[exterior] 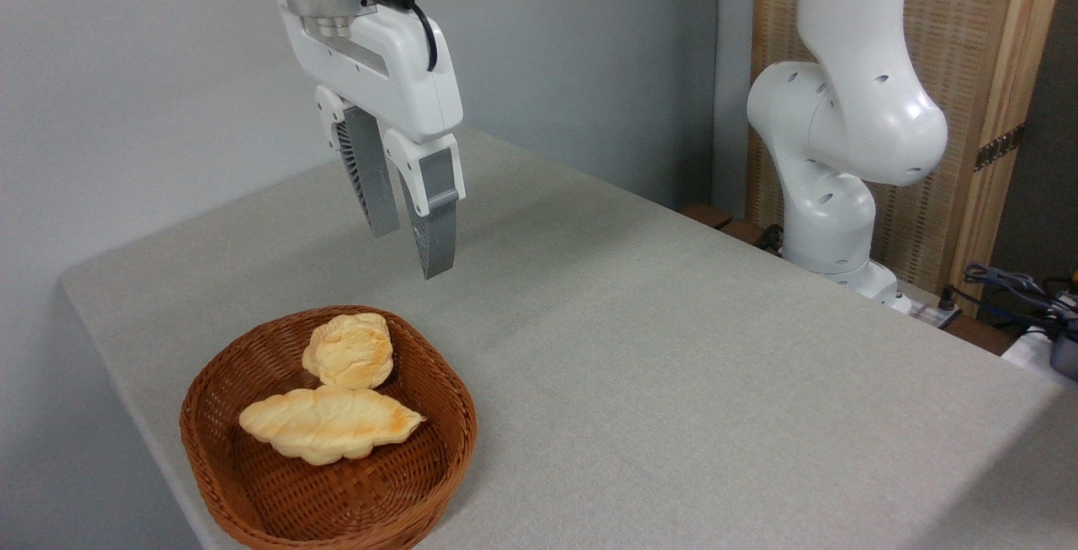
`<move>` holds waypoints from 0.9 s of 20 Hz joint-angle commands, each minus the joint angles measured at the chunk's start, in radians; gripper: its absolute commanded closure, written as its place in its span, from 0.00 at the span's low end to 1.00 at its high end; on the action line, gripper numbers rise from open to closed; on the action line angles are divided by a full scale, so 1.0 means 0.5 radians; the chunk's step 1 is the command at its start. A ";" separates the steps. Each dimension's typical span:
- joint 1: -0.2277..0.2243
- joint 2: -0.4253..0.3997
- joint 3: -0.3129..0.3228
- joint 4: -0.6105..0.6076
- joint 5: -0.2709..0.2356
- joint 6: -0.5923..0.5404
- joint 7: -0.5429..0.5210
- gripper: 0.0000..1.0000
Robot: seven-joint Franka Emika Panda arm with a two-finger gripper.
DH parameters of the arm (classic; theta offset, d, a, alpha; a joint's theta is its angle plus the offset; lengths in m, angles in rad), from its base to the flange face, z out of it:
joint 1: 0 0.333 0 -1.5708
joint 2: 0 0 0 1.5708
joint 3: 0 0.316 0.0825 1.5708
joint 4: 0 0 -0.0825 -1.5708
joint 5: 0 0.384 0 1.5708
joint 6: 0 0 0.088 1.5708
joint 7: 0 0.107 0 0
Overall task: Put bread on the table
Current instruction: 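Lower the open gripper toward the small round roll in the basket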
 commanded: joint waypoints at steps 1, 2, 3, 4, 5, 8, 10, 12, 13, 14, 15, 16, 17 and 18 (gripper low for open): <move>0.001 -0.028 0.005 -0.025 0.011 0.001 -0.039 0.00; 0.002 -0.028 0.005 -0.028 0.014 0.001 -0.039 0.00; 0.002 -0.028 0.005 -0.025 0.011 0.001 -0.039 0.00; -0.002 -0.025 0.005 -0.025 0.014 0.001 -0.039 0.00; 0.001 -0.025 0.005 -0.025 0.014 0.004 -0.039 0.00; 0.002 -0.016 0.005 -0.025 0.011 0.020 -0.039 0.00; -0.002 -0.004 -0.007 -0.025 0.005 0.059 -0.036 0.00; -0.002 0.015 -0.026 -0.025 -0.066 0.127 -0.033 0.00; -0.002 0.045 -0.047 -0.025 -0.124 0.194 -0.036 0.00; -0.002 0.073 -0.075 -0.025 -0.173 0.273 -0.039 0.00; -0.005 0.116 -0.102 -0.031 -0.216 0.374 -0.036 0.00; -0.005 0.156 -0.142 -0.034 -0.229 0.415 -0.036 0.00; -0.005 0.189 -0.182 -0.034 -0.232 0.452 -0.033 0.00; -0.005 0.217 -0.210 -0.046 -0.232 0.489 -0.033 0.00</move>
